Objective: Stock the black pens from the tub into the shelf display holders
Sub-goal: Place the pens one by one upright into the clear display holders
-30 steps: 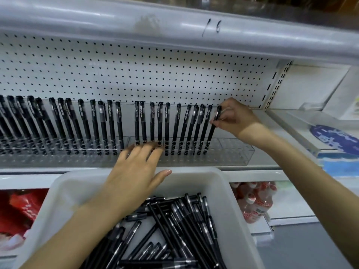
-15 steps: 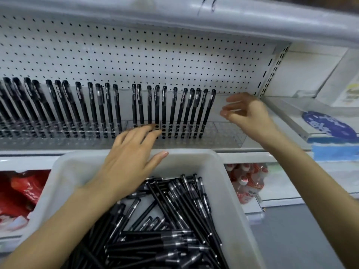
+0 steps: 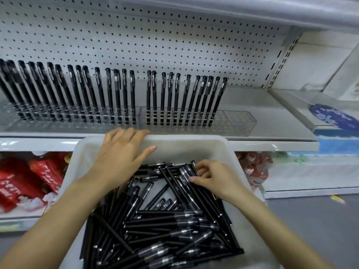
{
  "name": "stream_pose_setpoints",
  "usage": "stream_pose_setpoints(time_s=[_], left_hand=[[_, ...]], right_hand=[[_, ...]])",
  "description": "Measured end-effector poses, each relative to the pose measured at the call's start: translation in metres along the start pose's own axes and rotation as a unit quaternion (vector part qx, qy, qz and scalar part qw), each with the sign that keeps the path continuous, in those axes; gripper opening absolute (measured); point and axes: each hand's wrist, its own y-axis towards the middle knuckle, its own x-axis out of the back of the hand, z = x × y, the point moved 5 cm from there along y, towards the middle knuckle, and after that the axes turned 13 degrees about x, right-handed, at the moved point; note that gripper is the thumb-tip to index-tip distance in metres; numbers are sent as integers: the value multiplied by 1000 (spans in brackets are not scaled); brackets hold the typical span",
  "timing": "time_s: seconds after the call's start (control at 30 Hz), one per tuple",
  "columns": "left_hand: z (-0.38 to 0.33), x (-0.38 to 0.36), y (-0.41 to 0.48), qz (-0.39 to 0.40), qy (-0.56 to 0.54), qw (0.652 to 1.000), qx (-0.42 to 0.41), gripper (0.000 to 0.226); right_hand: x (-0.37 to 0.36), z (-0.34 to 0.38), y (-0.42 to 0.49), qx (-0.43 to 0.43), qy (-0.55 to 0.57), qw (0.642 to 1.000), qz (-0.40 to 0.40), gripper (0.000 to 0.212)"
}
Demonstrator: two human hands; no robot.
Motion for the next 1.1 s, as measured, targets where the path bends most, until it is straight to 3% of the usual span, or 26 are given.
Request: stream_pose_setpoints(time_s=[0.33,0.77,0.97,1.1], left_hand=[[-4,-2,-4,-8,3,1000,2,76],[-1,3,-2,18,-7,1000,-2,80],[-15,14,-1,41,-44,998,10,72],[-36,22,6,15,-36,998,-39,73]], right_hand=[[-18,-11,8,-18,-11,999,31,34],[-1,0,5,-13,160,986,-33,24],[50,30,2,59,214,971,-92,16],[98,48,13,113,262,948,-140,13]])
